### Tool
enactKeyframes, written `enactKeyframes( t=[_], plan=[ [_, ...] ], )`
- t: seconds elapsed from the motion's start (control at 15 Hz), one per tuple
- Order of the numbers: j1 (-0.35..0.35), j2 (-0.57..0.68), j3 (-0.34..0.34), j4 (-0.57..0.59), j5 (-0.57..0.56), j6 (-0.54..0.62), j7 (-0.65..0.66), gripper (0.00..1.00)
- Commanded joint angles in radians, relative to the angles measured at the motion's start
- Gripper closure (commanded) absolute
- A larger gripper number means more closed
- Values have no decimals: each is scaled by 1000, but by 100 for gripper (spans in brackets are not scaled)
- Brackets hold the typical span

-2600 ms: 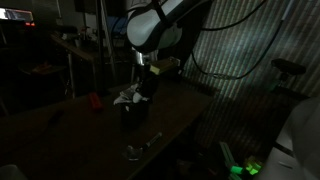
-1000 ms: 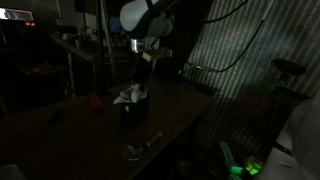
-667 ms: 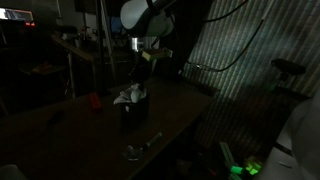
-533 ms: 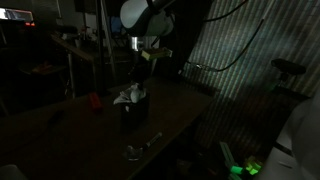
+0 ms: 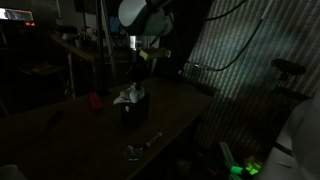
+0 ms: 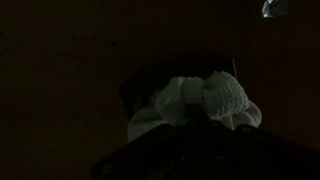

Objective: Put the white towel in the black box

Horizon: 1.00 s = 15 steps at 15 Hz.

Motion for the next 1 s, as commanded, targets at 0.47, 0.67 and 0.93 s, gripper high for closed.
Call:
enactKeyframes(
  t=[0.47,0.67,0.93],
  plan=[
    [16,94,23,111,23,-13,-54,100],
    [11,127,22,140,22,-21,-71,100],
    [7,164,22,172,23,-29,-82,100]
  ],
)
